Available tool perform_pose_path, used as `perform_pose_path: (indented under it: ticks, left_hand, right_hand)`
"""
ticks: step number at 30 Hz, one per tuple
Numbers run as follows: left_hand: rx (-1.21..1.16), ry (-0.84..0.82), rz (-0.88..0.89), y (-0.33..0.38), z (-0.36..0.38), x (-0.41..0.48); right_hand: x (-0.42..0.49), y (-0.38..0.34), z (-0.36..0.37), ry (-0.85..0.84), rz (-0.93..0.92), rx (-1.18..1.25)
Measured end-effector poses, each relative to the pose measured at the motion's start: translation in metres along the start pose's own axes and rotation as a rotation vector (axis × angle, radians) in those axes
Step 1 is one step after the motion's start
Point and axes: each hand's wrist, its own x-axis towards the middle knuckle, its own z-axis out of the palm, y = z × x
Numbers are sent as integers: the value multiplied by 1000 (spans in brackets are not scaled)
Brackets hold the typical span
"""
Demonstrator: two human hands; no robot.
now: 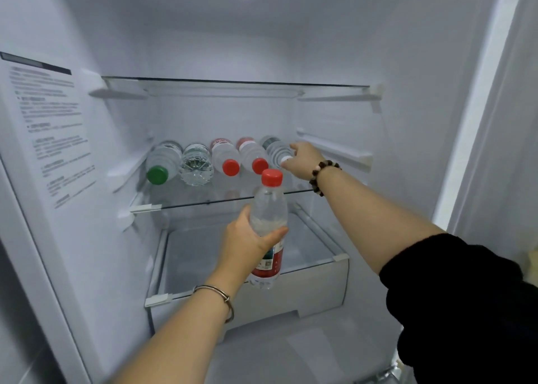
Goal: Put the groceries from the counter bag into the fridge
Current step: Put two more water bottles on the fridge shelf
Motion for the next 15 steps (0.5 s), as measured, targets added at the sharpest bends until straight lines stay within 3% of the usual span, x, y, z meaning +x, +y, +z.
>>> perform_pose_path:
  ticks: [4,6,8,10,15]
  left_hand:
    - [10,-14,-35,3,-1,-3]
    - [32,-35,-54,6,-2,-5]
    - [86,-72,-77,11,-3,-8]
    - [142,-114,-102,17,-1,-11]
    - [138,-148,-102,37,17,-18]
  right_hand:
    - [-38,-11,-8,292,-87,232]
    - [-63,-21,-17,168,-77,298]
    - [-86,-29,-23,-34,-79,159]
    - [-100,-30,-24,-119,-114,-16]
    - [-115,-23,-30,39,-192,-227]
